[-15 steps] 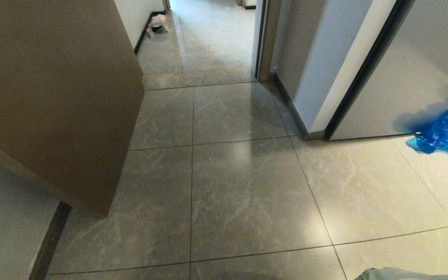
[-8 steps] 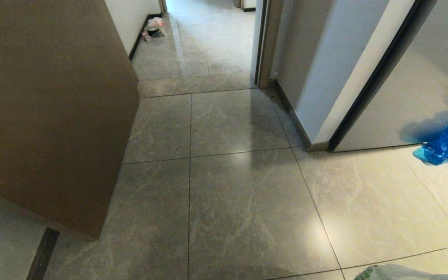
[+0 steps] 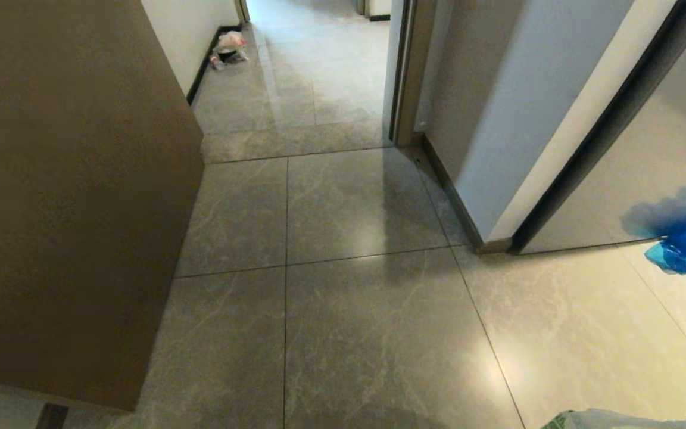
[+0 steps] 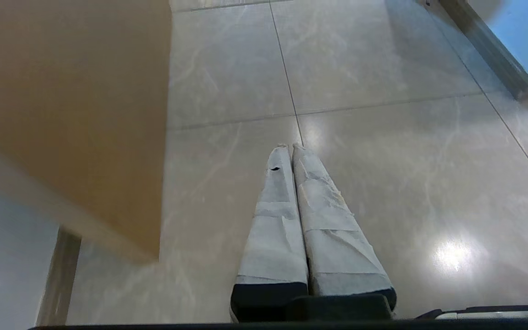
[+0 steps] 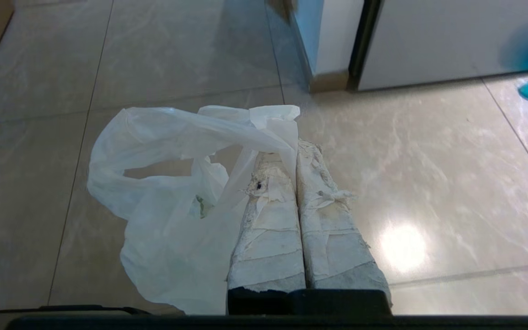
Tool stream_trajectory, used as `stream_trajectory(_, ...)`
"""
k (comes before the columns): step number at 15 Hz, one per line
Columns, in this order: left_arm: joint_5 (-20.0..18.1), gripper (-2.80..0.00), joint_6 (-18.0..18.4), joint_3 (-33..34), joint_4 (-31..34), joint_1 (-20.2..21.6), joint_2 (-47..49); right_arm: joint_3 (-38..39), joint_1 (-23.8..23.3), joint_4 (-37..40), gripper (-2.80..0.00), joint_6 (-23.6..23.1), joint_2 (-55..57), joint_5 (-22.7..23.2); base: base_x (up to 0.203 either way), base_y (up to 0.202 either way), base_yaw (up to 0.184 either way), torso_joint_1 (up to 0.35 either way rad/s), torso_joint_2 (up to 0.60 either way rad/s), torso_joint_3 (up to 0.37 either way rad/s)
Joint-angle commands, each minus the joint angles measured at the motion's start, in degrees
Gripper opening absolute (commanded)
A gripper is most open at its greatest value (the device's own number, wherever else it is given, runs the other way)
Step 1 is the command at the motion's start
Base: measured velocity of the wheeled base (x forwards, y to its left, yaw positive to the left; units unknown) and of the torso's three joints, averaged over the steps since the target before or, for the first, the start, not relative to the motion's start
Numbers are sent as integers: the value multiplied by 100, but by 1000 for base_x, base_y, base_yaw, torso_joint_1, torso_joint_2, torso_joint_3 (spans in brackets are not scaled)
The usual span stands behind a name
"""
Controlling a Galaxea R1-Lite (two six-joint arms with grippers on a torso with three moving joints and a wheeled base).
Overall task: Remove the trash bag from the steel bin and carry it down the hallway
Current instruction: Put the trash bag at the door
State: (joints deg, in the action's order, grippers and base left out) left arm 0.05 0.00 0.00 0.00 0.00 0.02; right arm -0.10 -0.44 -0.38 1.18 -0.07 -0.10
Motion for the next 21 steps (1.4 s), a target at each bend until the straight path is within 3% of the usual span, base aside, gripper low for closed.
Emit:
stream_trajectory(1, 4, -280, 0, 0, 0, 0, -2, 10, 0, 3, -280, 5, 7, 1, 190, 0, 0, 2, 7, 2)
stream_trajectory(17, 4, -280, -9, 0, 0, 0, -2, 10, 0, -6, -280, -4, 7, 1, 184, 0, -2, 1, 2, 3)
stream_trajectory(21, 4, -280, 17, 0, 0, 0, -2, 6, 0, -2, -280, 0, 7, 1, 22, 0, -2, 1, 0, 1)
